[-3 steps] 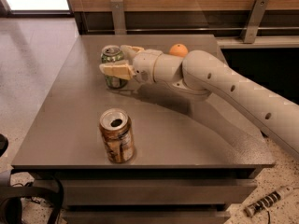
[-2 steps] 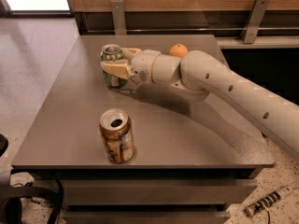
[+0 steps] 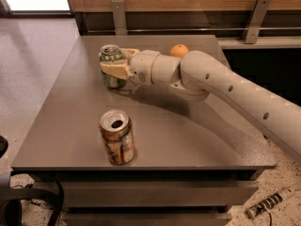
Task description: Pick green can
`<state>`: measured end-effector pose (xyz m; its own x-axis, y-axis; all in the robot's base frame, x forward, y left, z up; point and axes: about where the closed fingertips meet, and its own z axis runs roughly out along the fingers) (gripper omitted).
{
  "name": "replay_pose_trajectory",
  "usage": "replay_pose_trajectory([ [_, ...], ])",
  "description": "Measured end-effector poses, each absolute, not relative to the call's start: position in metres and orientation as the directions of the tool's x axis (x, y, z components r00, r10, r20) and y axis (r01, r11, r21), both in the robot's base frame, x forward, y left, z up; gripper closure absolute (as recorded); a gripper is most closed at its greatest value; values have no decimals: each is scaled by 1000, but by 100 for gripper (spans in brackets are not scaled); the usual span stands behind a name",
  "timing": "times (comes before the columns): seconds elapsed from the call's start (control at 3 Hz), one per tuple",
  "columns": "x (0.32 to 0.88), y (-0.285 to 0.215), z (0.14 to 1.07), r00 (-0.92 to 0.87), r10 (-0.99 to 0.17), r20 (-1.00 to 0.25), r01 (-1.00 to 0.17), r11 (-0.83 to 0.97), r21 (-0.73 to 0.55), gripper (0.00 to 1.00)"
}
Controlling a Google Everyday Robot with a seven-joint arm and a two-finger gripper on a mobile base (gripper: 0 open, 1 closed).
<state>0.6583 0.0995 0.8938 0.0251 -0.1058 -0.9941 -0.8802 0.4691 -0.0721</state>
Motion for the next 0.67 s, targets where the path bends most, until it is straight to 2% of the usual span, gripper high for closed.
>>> replay_pose_trajectory([
  [0.67, 654, 85, 939, 82, -95, -992, -884, 452, -117, 100],
])
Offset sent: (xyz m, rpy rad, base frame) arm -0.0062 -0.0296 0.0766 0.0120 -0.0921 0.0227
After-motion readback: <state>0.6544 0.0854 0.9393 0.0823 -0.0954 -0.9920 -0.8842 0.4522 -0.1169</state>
